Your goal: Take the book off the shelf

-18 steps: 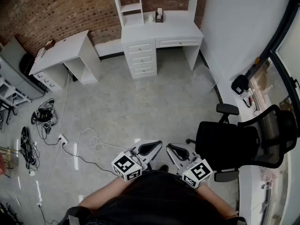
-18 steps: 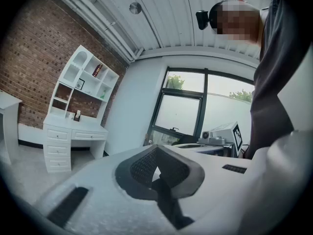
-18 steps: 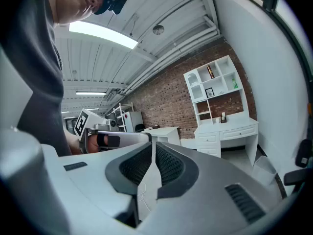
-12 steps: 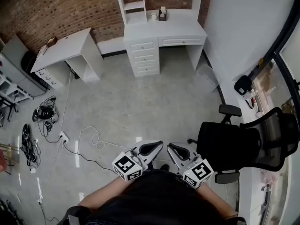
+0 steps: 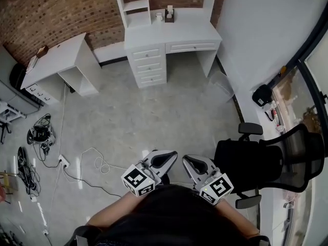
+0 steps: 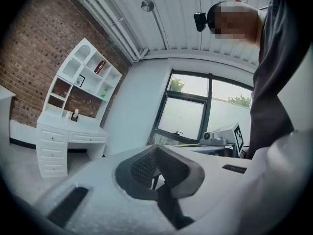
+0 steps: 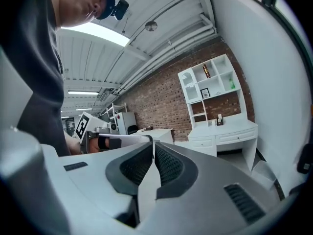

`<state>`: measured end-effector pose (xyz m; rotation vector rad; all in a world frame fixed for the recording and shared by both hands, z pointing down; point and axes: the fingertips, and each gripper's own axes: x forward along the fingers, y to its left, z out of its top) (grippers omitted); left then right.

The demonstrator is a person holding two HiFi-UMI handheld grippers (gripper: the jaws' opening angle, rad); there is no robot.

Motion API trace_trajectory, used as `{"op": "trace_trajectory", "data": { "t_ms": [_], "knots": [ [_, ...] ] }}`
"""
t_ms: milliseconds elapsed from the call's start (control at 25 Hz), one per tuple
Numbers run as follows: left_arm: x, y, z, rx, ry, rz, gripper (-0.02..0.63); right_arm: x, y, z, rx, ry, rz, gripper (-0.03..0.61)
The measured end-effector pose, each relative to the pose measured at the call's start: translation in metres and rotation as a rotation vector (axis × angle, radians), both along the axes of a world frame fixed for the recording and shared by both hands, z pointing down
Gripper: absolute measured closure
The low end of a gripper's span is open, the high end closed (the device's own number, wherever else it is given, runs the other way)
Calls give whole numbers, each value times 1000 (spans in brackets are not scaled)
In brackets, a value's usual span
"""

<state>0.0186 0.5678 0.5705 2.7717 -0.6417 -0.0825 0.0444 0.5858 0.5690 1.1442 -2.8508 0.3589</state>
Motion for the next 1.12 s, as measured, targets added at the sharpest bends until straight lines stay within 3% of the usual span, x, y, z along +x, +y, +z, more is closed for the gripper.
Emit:
{"op": "trace_trajectory", "data": {
  "t_ms": [360, 680, 920, 1120],
  "knots": [
    [-56, -147, -19, -11, 31, 26, 606, -56, -146, -19, -7, 16, 41, 563],
    [-107, -235, -20, -13, 38, 1, 606, -104, -230, -24, -19, 20, 8, 563],
    [-117, -279, -22, -9, 30, -30, 606, -115, -277, -24, -24, 4, -18, 563],
    [-103, -316, -17, -1, 5, -42, 606, -103, -323, -15, -28, -18, -50, 563]
  ]
}}
